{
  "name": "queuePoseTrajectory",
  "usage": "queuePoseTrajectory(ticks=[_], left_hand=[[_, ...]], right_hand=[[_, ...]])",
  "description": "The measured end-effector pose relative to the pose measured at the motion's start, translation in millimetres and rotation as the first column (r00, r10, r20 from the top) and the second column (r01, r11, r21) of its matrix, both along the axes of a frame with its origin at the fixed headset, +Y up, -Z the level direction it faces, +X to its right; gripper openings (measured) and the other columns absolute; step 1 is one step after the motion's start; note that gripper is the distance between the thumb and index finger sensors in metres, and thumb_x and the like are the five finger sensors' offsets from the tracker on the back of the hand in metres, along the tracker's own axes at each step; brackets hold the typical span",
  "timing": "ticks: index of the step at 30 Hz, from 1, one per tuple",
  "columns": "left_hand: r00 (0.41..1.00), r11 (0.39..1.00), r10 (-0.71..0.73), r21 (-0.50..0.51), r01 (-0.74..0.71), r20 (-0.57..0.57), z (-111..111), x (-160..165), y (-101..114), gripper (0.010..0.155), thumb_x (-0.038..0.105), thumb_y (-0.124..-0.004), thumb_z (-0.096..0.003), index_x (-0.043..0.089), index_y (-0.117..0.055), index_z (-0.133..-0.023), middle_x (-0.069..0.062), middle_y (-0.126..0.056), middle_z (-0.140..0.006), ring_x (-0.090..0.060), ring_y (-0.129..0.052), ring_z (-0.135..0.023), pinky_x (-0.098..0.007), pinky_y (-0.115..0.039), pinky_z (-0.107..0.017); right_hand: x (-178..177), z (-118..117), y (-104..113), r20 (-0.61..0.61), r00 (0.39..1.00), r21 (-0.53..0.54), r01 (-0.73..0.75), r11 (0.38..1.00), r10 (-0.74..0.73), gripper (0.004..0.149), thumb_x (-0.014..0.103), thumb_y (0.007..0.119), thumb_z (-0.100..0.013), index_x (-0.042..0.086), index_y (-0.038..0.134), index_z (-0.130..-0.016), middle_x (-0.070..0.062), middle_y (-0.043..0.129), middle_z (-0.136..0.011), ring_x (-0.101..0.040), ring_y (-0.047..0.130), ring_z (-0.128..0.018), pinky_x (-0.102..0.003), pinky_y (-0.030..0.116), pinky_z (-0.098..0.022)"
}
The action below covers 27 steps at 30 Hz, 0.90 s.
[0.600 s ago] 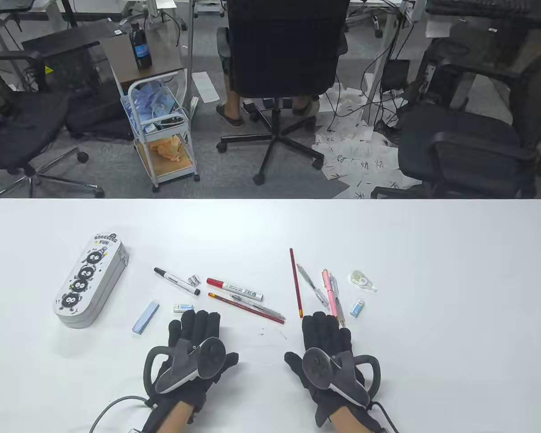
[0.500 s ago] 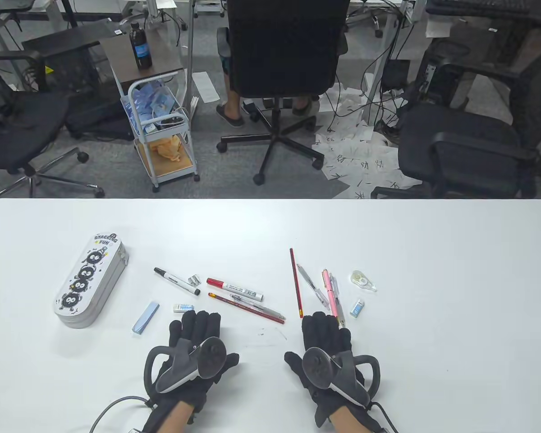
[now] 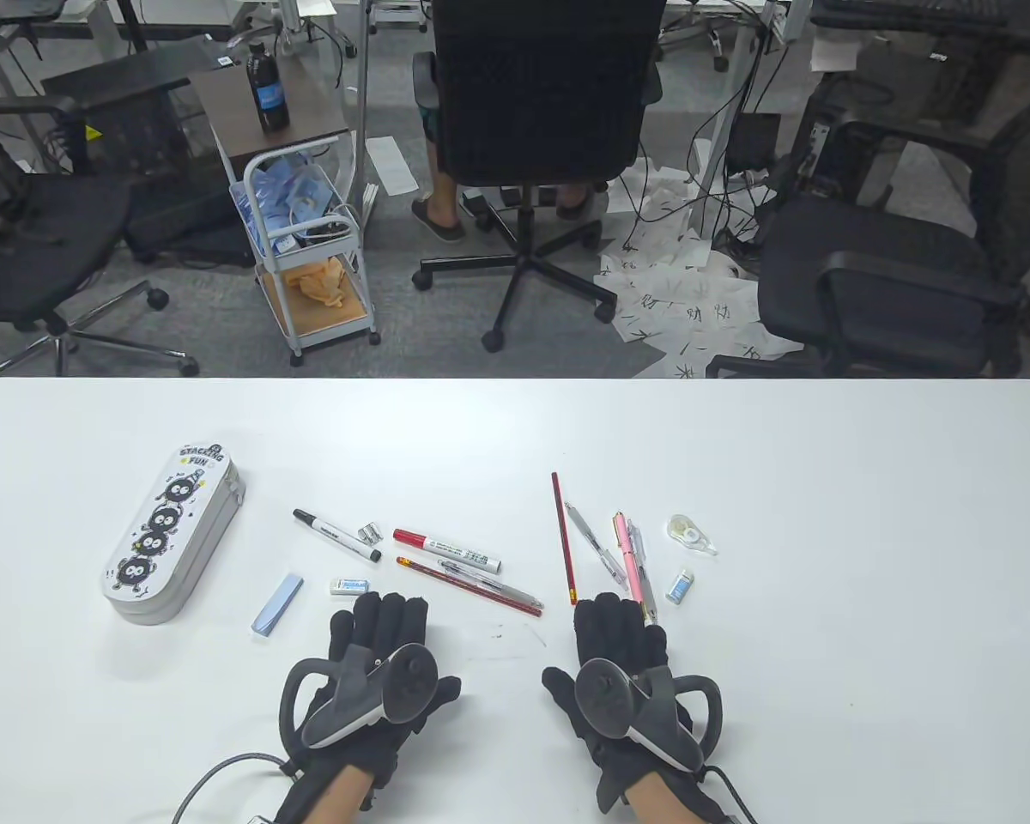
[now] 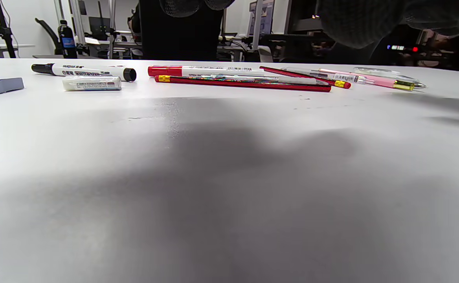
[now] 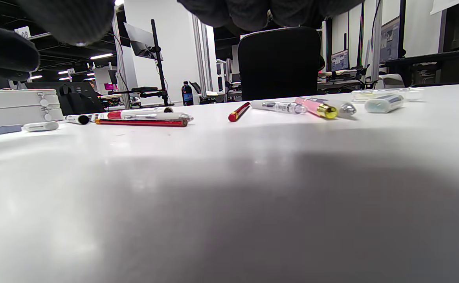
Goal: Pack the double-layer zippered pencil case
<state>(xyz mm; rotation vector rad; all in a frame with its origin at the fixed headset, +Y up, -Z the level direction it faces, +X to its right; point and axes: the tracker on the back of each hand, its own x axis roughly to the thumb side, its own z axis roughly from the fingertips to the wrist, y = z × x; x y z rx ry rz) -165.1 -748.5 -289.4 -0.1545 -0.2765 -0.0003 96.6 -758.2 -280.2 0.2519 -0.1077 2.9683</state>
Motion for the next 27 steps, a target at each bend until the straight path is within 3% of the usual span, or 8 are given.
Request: queuePoseTrajectory(ticks=[11,15,17,18,21,23,27], left_hand=[[0.999,0.998,0.042,0.042,-0.042,-0.010,-0.8,-3.6,8.3,0.094,0.062,-0.073,-0.0549,0.004,-0.036,-0.119,-0.028,-0.039,-0.120,-0.055,-0.031,-0.106,-0.064,-0.028,-0.072],[0.995,0.994,0.043,0.102,-0.033,-0.090,-22.1,-29.4,25.3,0.095,0.061,-0.074,-0.0546,0.004,-0.033,-0.119,-0.028,-0.035,-0.121,-0.055,-0.028,-0.106,-0.063,-0.028,-0.073],[0.974,0.994,0.020,0.113,0.005,-0.224,-47.0,-60.6,33.0,0.097,0.061,-0.073,-0.0549,0.003,-0.029,-0.119,-0.028,-0.030,-0.121,-0.055,-0.024,-0.105,-0.063,-0.025,-0.072],[0.942,0.995,0.013,0.093,0.020,-0.335,-62.1,-82.8,35.5,0.098,0.061,-0.073,-0.0551,0.003,-0.026,-0.119,-0.029,-0.027,-0.121,-0.056,-0.021,-0.105,-0.064,-0.023,-0.072],[0.852,0.999,-0.002,0.031,0.021,-0.524,-91.8,-133.3,35.4,0.102,0.061,-0.074,-0.0544,0.003,-0.020,-0.119,-0.029,-0.021,-0.121,-0.056,-0.015,-0.105,-0.064,-0.019,-0.071],[0.754,1.000,-0.029,-0.016,0.024,-0.656,-109.6,-175.5,34.0,0.106,0.062,-0.075,-0.0534,0.003,-0.015,-0.118,-0.029,-0.016,-0.120,-0.056,-0.011,-0.104,-0.064,-0.017,-0.071],[0.596,0.993,0.038,-0.037,-0.113,-0.802,-121.6,-225.8,26.1,0.116,0.059,-0.082,-0.0509,0.001,-0.006,-0.116,-0.033,-0.002,-0.118,-0.060,0.000,-0.100,-0.069,-0.013,-0.070]], right_hand=[[0.7,-0.5,1.0,0.008,1.000,-0.009,0.022,1.000,-0.022,0.080,0.063,0.058,-0.051,0.014,0.035,-0.110,-0.017,0.035,-0.116,-0.040,0.037,-0.102,-0.057,0.040,-0.071],[2.7,-0.3,6.3,0.008,0.999,0.010,0.045,0.999,-0.045,0.079,0.063,0.057,-0.051,0.015,0.035,-0.110,-0.016,0.035,-0.116,-0.040,0.037,-0.102,-0.057,0.040,-0.071],[2.3,-0.1,6.6,0.002,0.999,-0.007,0.051,0.999,-0.051,0.079,0.062,0.057,-0.051,0.014,0.034,-0.110,-0.017,0.034,-0.116,-0.041,0.036,-0.102,-0.058,0.039,-0.071],[2.2,0.3,6.0,0.008,0.998,-0.018,0.057,0.998,-0.057,0.079,0.062,0.057,-0.051,0.014,0.034,-0.110,-0.017,0.034,-0.116,-0.041,0.035,-0.102,-0.058,0.039,-0.071],[2.4,0.1,4.5,0.019,0.998,-0.034,0.063,0.997,-0.062,0.079,0.062,0.057,-0.051,0.014,0.033,-0.110,-0.017,0.033,-0.116,-0.041,0.034,-0.102,-0.058,0.038,-0.071],[3.6,-0.9,4.1,0.019,0.998,-0.039,0.054,0.998,-0.053,0.079,0.062,0.057,-0.051,0.014,0.033,-0.110,-0.017,0.032,-0.116,-0.041,0.034,-0.102,-0.058,0.038,-0.071],[4.6,-2.6,5.1,0.009,0.999,-0.042,0.053,0.998,-0.053,0.080,0.062,0.057,-0.052,0.014,0.032,-0.110,-0.017,0.031,-0.117,-0.041,0.032,-0.102,-0.058,0.037,-0.071]])
